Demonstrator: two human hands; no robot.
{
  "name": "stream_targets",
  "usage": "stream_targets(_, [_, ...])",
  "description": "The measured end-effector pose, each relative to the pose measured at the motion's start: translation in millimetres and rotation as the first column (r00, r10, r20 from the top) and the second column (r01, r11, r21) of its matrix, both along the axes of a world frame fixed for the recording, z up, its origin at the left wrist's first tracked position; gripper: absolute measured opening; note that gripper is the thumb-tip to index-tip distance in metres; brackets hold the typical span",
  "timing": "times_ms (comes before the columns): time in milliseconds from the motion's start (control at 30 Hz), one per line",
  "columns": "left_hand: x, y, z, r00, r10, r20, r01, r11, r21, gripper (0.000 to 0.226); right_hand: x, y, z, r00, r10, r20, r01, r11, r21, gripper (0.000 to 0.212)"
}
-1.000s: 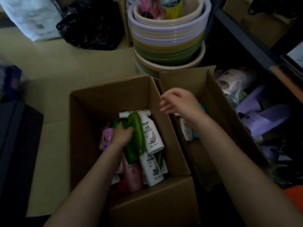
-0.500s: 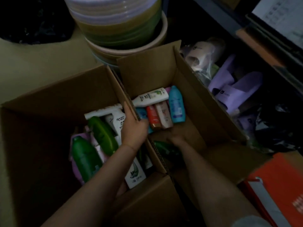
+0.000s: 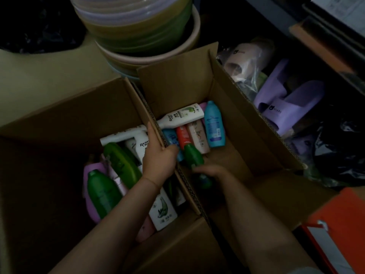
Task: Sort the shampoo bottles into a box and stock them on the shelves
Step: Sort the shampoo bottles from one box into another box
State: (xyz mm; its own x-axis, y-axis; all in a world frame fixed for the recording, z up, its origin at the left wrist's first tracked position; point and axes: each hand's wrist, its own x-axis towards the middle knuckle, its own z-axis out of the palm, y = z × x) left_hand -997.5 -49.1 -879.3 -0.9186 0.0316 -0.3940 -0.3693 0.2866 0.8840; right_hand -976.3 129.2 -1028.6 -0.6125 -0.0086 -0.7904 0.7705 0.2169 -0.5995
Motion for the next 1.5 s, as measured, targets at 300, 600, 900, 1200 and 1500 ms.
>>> stream_targets(300, [-13.7,-27.2,21.9,0.98,-0.001,0.2,-0.039,0.98,0.195,0.066,-66.6,-46.3,174.1,0.904,-0.381,-0.193,0.228,0.813,-0.536,0.038])
stream_targets(600, [-26.0,-83.3,21.9,0.921,0.335,0.2,-0.369,0.913,0.172,0.049,-74.2,-73.8,167.2,0.731,-0.376,-0.57,0.36,0.921,-0.146,0.046])
stream_targets(900, [-27.5,-10.3,17.8,0.725,-0.422,-0.545,0.156,0.871,-0.466,0.047,-30.1,-25.4,-12.3,0.62,-0.784,-0.002,0.777,0.615,-0.135,0.034])
stream_targets(1200, [-28.2,-2.9,-18.6,0.484,-0.469,-0.739,0.11,0.87,-0.48,0.043,-42.6,-9.0,-38.4,0.485,-0.831,0.272,0.855,0.384,-0.349,0.043])
stream_targets(1500, [-29.1,-1.0,-25.1,0.456,-0.454,-0.765,0.092,0.879,-0.467,0.044,-62.9,-27.3,-47.5,0.436,-0.85,0.296,0.85,0.282,-0.444,0.06])
